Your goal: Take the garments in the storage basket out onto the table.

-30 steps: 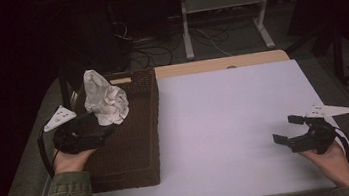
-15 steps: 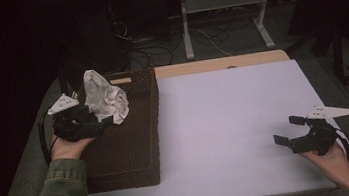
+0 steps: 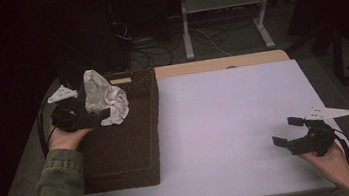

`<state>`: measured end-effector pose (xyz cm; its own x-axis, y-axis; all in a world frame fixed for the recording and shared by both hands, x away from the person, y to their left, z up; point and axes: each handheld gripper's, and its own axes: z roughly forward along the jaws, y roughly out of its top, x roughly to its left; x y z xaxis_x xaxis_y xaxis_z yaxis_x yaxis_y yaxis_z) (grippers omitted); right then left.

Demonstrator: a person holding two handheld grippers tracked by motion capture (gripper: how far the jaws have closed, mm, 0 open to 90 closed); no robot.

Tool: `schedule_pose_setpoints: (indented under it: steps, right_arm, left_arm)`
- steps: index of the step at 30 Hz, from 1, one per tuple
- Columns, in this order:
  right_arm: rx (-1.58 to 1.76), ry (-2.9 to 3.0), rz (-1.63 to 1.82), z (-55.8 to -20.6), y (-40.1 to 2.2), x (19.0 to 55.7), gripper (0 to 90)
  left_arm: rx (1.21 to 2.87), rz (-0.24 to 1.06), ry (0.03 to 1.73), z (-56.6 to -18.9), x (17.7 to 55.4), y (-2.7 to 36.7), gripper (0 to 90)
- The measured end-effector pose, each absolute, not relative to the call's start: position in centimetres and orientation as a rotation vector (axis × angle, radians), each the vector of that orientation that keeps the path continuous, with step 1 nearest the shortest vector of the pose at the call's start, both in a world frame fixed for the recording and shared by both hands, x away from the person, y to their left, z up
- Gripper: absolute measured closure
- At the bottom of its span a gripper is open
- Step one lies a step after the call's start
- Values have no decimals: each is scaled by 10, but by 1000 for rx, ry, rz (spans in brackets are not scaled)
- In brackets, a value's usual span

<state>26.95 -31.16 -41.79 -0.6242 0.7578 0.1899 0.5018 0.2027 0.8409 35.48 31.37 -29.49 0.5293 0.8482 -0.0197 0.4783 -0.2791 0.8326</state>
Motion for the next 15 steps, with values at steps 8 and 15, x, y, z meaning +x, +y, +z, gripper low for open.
schedule_pose_setpoints:
  steps: [8,15]
  right_arm:
    - [1185,2225,1388,-418,-310,269,0]
    - [1169,2233,1386,-419,-309,270,0]
  left_arm:
    - [1931,573,1064,-287,363,314,0]
    - [1944,586,1062,-283,373,314,0]
